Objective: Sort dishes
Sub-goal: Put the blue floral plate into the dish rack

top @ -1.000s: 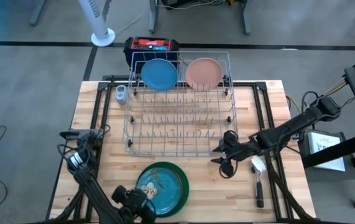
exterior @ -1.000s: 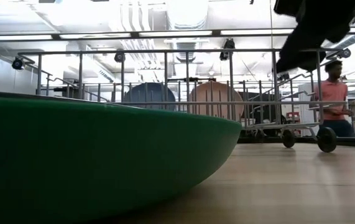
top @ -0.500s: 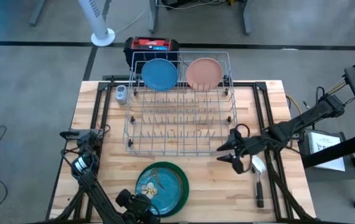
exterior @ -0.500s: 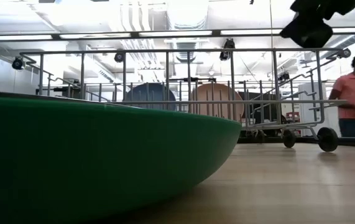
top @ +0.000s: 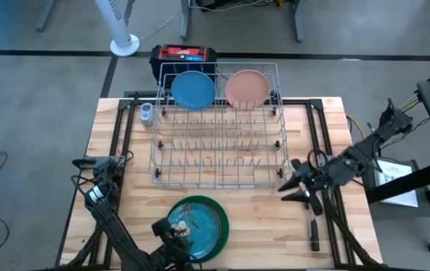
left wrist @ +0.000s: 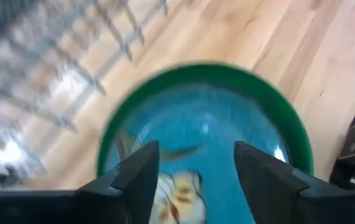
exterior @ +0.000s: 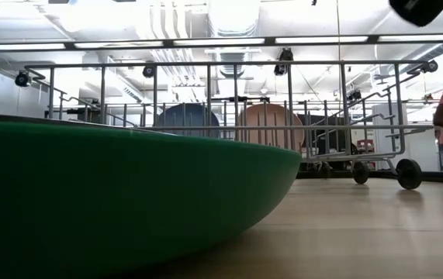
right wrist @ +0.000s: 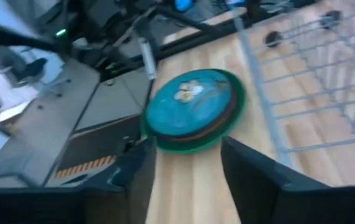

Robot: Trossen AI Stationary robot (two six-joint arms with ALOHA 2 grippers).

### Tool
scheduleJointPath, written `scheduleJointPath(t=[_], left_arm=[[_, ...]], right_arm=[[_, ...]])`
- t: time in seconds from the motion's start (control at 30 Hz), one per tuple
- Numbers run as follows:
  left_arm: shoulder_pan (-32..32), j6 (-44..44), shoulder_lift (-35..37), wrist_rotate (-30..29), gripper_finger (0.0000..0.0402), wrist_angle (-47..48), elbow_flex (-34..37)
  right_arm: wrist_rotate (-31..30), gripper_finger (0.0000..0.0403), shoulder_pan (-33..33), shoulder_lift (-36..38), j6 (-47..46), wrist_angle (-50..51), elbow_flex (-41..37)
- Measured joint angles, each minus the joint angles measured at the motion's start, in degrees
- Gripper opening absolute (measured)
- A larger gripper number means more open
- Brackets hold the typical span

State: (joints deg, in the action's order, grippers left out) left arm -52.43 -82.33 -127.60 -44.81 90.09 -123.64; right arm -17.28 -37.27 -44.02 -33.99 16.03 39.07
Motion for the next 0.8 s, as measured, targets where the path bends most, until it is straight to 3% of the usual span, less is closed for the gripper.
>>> scheduleJointPath(t=[0.1,0.17,0.23,0.37,0.57,0.8], left_arm=[[-1.07,8.06,0.04,-3.85,0.0138,-0.05,-1.88],[-1.84,12.42,0.04,-5.88,0.0077,-0.07,-2.93],[-2.64,15.82,0.04,-6.99,0.0022,-0.01,-3.86],[-4.04,18.69,0.06,-10.31,0.0007,-0.08,-5.23],[-4.43,20.79,0.29,-6.43,0.0001,-0.08,-4.55],[-5.49,15.99,5.71,-1.17,0.0,-0.08,5.54]], right_arm=[[-3.25,0.0086,-4.93,-1.34,0.07,-1.47,0.0],[-4.76,0.0032,-7.91,-3.04,0.13,-2.0,0.0],[-5.17,0.0011,-10.58,-5.14,0.03,-2.12,0.0],[-5.26,0.0006,-13.85,-10.88,-3.36,-3.59,0.0],[-5.83,0.0001,-14.76,-20.25,-10.85,-4.43,0.0],[-7.96,0.0,-15.2,-28.36,-20.6,-4.43,0.0]])
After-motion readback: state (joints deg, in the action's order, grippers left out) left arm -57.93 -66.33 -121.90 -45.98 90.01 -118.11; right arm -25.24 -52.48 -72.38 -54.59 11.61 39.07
